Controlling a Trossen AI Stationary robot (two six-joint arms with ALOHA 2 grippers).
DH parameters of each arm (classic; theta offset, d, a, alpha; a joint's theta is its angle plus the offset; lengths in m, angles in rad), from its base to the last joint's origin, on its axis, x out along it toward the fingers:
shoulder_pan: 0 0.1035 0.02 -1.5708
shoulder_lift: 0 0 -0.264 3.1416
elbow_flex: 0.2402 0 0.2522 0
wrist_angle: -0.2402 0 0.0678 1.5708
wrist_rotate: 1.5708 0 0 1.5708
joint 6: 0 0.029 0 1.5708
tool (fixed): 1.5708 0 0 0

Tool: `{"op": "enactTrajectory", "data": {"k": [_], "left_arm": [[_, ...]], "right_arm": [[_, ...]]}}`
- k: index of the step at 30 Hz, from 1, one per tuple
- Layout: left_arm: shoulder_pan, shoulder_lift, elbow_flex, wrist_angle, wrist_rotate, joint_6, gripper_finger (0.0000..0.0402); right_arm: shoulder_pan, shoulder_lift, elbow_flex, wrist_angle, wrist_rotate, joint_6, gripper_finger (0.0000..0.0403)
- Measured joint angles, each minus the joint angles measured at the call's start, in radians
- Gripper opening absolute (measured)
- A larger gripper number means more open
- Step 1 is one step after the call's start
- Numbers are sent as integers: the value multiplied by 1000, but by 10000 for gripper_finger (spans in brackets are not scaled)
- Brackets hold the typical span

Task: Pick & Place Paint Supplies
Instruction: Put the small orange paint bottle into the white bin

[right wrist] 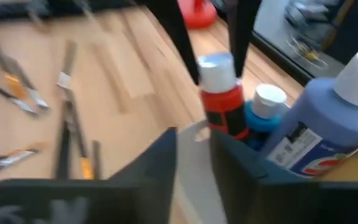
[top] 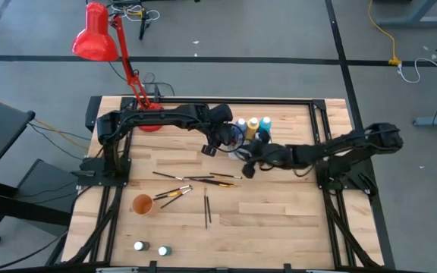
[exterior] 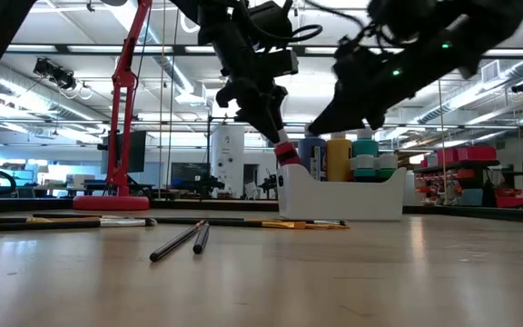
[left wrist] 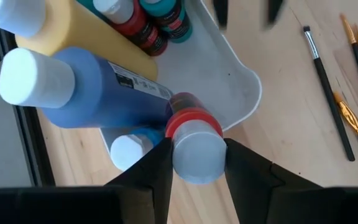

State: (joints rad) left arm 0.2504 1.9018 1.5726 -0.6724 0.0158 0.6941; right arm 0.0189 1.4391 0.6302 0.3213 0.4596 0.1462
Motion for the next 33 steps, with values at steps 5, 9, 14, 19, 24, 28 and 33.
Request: {"op": "enactTrajectory", "data": {"k": [5,9,14,19,24,28,33], "left_arm": [[0,0,0,13,-1,3,133],[1,0,0,9,-1,-1,134],[1,0,0,9,1,2,134],[0,0,0,10,0,2,134],[1,0,0,43,5,1,142],[0,-2,0,62,7,-5,158],[0,-2,0,68,7,-7,170]], "right_arm": [[-60,126,94,-60,15,100,9],[-86,190,109,-58,3,204,8],[-93,214,112,-54,63,226,6],[-98,215,109,-16,55,211,3],[-123,215,108,-5,6,208,1],[-133,214,109,3,-23,204,1],[-134,214,109,4,-32,186,1]]}}
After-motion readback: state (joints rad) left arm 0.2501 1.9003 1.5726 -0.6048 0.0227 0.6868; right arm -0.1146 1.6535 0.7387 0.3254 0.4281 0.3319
